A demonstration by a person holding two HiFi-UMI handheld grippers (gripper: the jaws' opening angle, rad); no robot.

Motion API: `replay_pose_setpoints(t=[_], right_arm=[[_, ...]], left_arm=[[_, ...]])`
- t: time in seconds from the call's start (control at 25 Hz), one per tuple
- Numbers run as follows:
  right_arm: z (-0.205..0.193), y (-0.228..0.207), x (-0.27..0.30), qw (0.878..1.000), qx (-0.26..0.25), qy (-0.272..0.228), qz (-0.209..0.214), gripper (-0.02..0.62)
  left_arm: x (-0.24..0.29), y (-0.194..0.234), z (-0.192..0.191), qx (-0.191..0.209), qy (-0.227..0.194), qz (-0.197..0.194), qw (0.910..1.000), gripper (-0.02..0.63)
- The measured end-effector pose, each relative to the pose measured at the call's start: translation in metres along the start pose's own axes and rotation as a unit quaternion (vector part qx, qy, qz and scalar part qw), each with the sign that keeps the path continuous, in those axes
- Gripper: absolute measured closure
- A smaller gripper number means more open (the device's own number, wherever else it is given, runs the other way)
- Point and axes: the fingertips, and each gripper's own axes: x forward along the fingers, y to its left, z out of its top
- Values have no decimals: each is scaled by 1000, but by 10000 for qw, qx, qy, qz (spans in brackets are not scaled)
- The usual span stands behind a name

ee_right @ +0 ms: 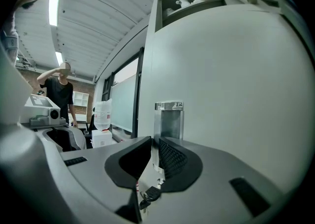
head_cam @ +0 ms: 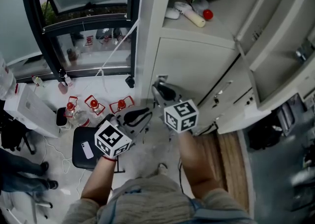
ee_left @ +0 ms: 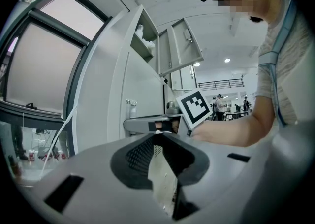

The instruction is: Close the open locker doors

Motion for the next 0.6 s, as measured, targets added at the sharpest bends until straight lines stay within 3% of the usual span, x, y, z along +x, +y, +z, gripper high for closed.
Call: replay_pose_setpoints(t=[0.6], right_arm=[[5, -2, -15, 9997, 103, -167, -130, 545]], left_arm=[[-1, -6, 3, 62, 28, -48, 10000, 565]])
